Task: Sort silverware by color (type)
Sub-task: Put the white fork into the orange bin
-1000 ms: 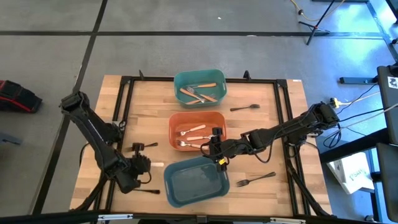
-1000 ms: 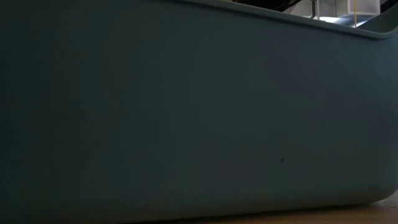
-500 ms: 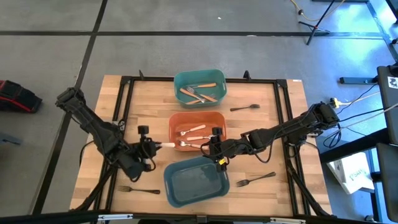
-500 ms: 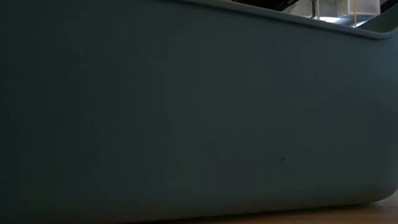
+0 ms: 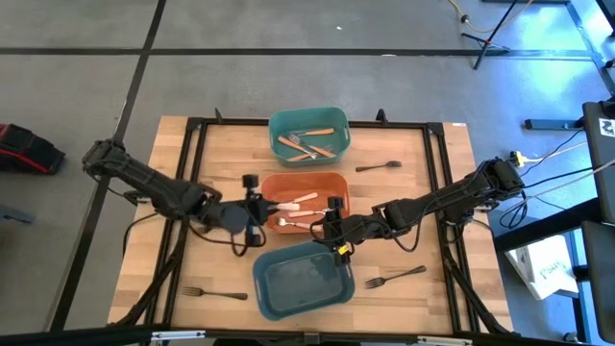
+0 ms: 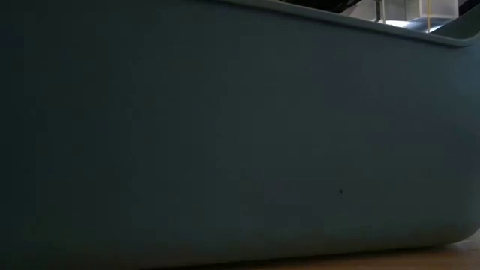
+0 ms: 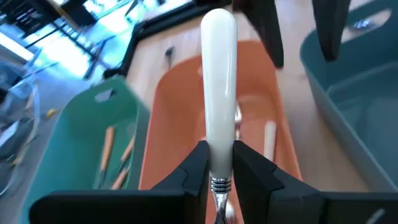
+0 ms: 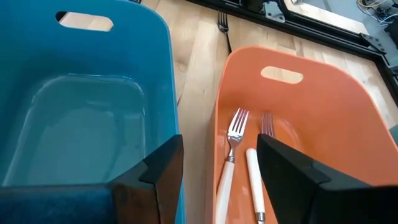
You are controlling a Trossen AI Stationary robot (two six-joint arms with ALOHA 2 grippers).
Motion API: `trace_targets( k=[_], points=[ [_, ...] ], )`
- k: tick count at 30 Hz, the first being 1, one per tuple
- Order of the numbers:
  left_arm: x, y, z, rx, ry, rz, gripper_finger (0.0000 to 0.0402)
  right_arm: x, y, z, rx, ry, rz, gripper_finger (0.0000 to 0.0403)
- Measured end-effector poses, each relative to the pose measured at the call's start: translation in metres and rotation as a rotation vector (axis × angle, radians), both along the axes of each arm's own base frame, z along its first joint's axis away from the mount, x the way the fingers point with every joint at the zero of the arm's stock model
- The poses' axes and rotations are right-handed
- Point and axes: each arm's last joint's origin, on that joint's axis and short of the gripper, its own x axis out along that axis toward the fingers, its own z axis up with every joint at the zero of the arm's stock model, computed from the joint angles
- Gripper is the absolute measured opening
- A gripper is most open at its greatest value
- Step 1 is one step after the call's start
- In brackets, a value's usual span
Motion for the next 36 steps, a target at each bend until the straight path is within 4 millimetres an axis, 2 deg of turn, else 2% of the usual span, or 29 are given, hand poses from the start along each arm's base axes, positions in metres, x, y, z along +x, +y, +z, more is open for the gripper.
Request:
trace_targets(
  k=[6,12,18,21,27,32,36],
  points=[
    [0.019,0.03,-0.013,-0.057,-0.082,-0.077,0.0053,-0.001,0.0,-0.001,-0.006,0.01,0.001,0.019],
    [0.023,0.057,-0.036,-0.114,-0.121,-0.09,0.0053,-0.002,-0.001,-0.003,-0.013,0.031,0.001,0.019],
    [0.023,0.074,-0.068,-0.138,-0.127,-0.061,0.0053,-0.006,-0.002,-0.007,-0.027,0.097,-0.006,0.019],
    [0.024,0.078,-0.085,-0.143,-0.086,-0.041,0.0053,-0.015,-0.003,-0.007,-0.058,0.153,-0.04,0.019],
    [0.033,0.081,-0.106,-0.166,-0.039,-0.042,0.0053,-0.021,-0.007,-0.005,-0.072,0.185,-0.08,0.019],
    [0.037,0.08,-0.112,-0.189,-0.031,-0.046,0.0063,-0.024,-0.008,-0.001,-0.07,0.178,-0.08,0.019],
    [0.036,0.08,-0.11,-0.191,-0.039,-0.041,0.0102,-0.026,-0.009,0.0,-0.082,0.192,-0.085,0.019]
  ],
)
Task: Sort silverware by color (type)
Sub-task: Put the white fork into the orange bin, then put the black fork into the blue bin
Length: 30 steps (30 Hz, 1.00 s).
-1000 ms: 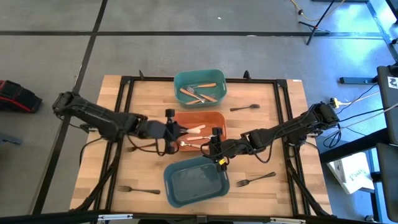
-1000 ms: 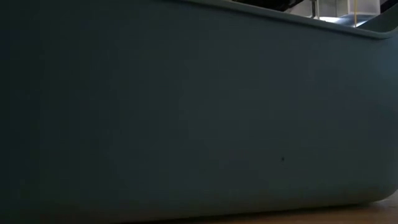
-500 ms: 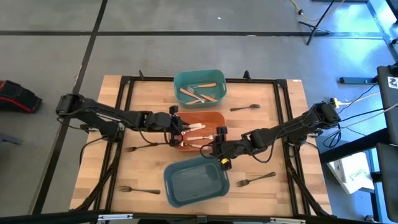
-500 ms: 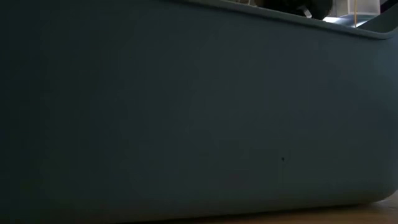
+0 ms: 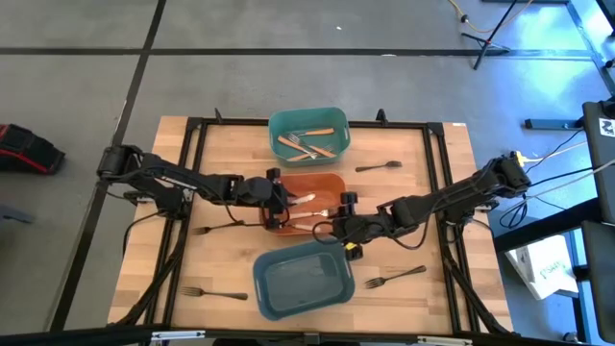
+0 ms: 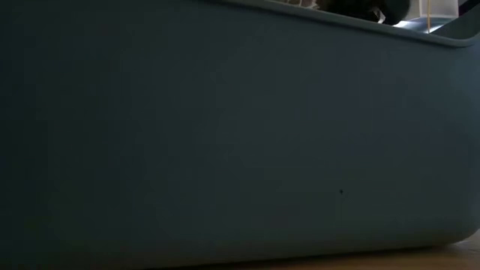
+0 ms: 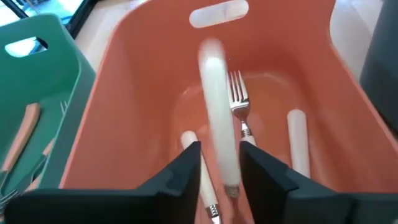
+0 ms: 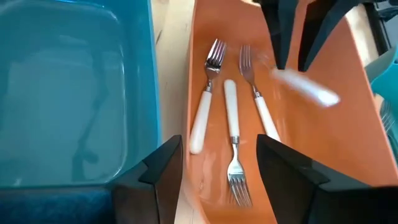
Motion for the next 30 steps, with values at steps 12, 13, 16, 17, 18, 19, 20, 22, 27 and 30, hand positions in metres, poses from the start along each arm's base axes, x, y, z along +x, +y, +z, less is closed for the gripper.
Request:
trace_targets(
  k=[12,13,16,17,18,19,20,22,27,30],
  points=[
    [-0.017,-0.031,0.063,-0.021,-0.21,-0.042,0.016,-0.03,0.001,0.029,-0.034,-0.028,-0.008,0.019],
    [-0.02,-0.034,0.067,-0.019,-0.228,-0.039,0.016,-0.036,0.002,0.034,-0.033,-0.034,-0.014,0.019],
    [-0.029,-0.048,0.072,-0.051,-0.269,-0.038,0.016,-0.052,0.001,0.045,-0.017,-0.053,-0.029,0.019],
    [-0.032,-0.054,0.072,-0.064,-0.273,-0.045,0.016,-0.058,-0.001,0.046,-0.022,-0.066,-0.047,0.019],
    [-0.035,-0.06,0.071,-0.079,-0.284,-0.053,0.016,-0.064,-0.004,0.045,-0.033,-0.069,-0.064,0.019],
    [-0.038,-0.067,0.069,-0.087,-0.29,-0.058,0.016,-0.069,-0.008,0.043,-0.044,-0.071,-0.084,0.019],
    [-0.041,-0.074,0.067,-0.087,-0.293,-0.059,0.016,-0.074,-0.012,0.04,-0.054,-0.076,-0.11,0.019],
    [-0.047,-0.086,0.065,-0.089,-0.316,-0.045,0.016,-0.083,-0.024,0.032,-0.075,-0.067,-0.165,0.019],
    [-0.061,-0.113,0.065,-0.069,-0.394,-0.032,0.016,-0.102,-0.06,0.017,-0.078,-0.056,-0.306,0.019],
    [-0.067,-0.121,0.07,-0.083,-0.436,-0.038,0.016,-0.109,-0.085,0.008,-0.069,-0.021,-0.397,0.019]
  ],
)
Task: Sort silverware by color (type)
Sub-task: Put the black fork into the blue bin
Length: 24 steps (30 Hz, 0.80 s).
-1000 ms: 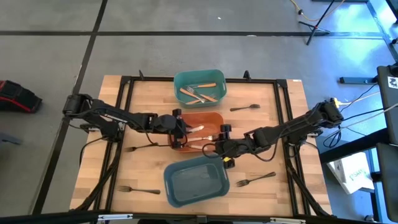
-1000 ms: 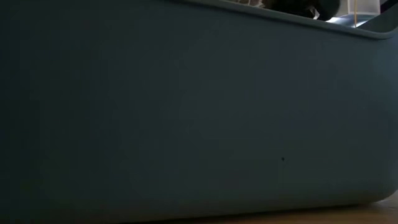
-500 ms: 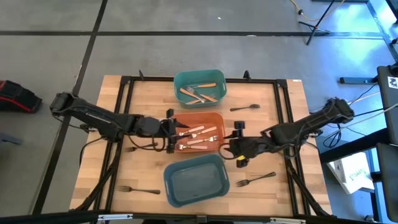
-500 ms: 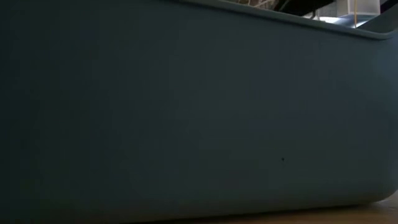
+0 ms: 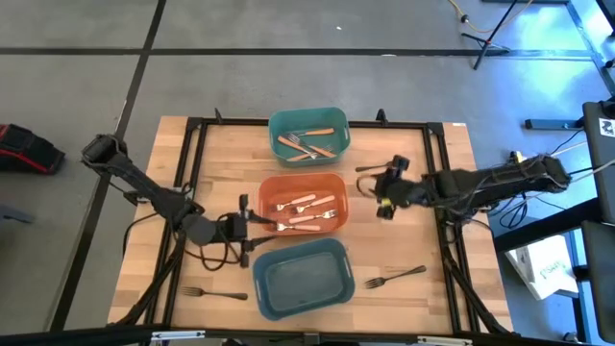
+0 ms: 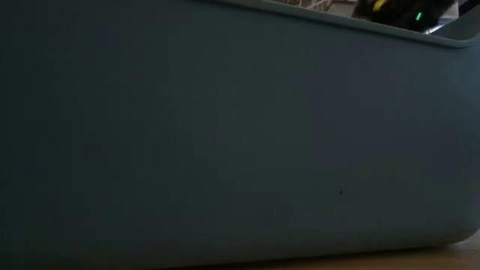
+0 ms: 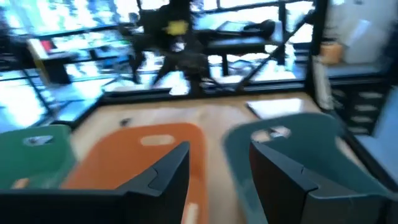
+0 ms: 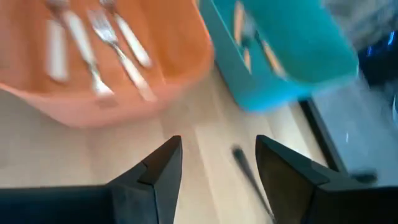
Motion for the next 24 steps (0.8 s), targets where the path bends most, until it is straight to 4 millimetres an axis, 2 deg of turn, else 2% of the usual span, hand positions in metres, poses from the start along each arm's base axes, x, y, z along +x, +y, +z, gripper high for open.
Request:
trace_targets(
  k=[4,12,17,24],
  points=[
    [-0.006,-0.009,-0.002,0.0,0.018,-0.053,0.0161,-0.005,-0.033,-0.012,0.004,0.083,-0.092,0.019],
    [-0.007,-0.011,-0.002,0.007,0.018,-0.059,0.0161,-0.009,-0.093,-0.03,-0.018,0.248,-0.224,0.019],
    [-0.007,-0.011,-0.002,0.006,0.018,-0.062,0.0161,-0.013,-0.126,-0.047,0.107,0.306,-0.253,0.019],
    [-0.007,-0.012,-0.002,0.004,0.021,-0.079,0.0161,-0.015,-0.159,-0.073,0.224,0.371,-0.225,0.019]
  ],
)
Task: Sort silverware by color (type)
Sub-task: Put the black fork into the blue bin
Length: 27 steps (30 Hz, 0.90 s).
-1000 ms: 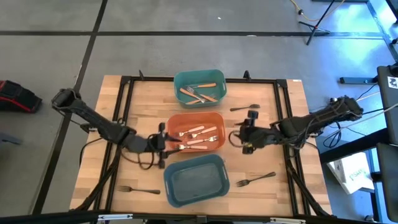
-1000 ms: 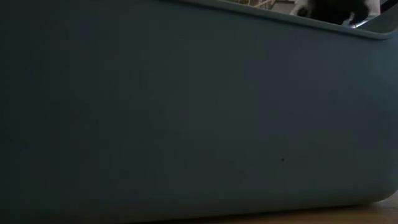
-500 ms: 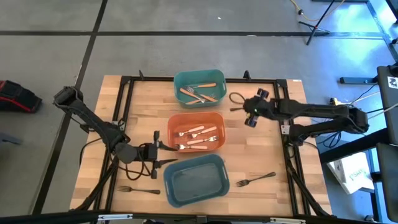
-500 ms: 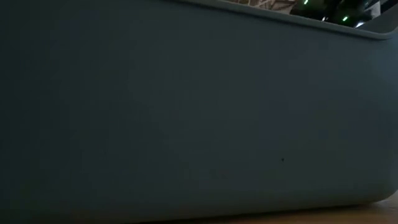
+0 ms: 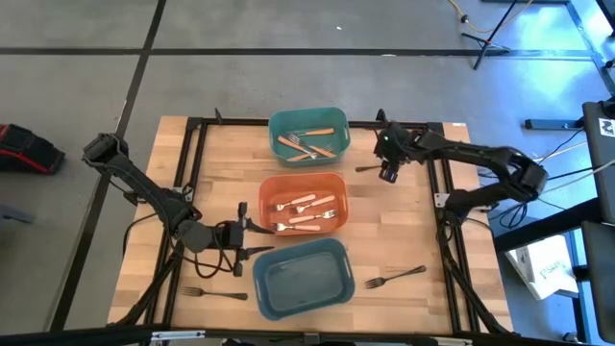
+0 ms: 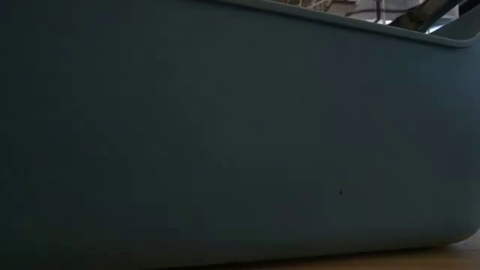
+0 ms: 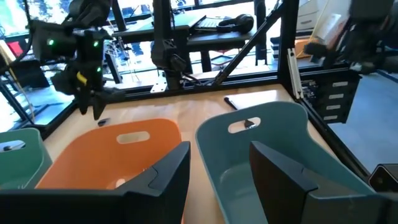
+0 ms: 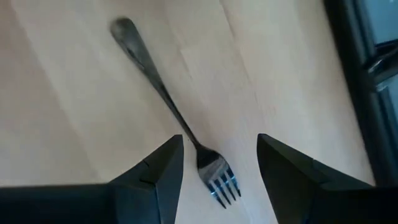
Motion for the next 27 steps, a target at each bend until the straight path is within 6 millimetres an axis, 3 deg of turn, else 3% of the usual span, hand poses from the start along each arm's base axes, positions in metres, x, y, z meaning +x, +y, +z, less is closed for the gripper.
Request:
trace_targets(
  k=[9,21,27],
  points=[
    [0.0,0.0,0.0,0.001,0.001,0.0,0.0161,0.002,-0.023,-0.038,0.085,0.09,-0.018,0.019],
    [0.0,0.0,0.0,0.002,0.003,0.0,0.016,0.007,-0.025,-0.045,0.101,0.082,0.024,0.0189],
    [0.0,0.0,0.0,0.002,0.004,0.0,0.016,0.008,-0.026,-0.05,0.125,0.087,0.03,0.0138]
  ],
)
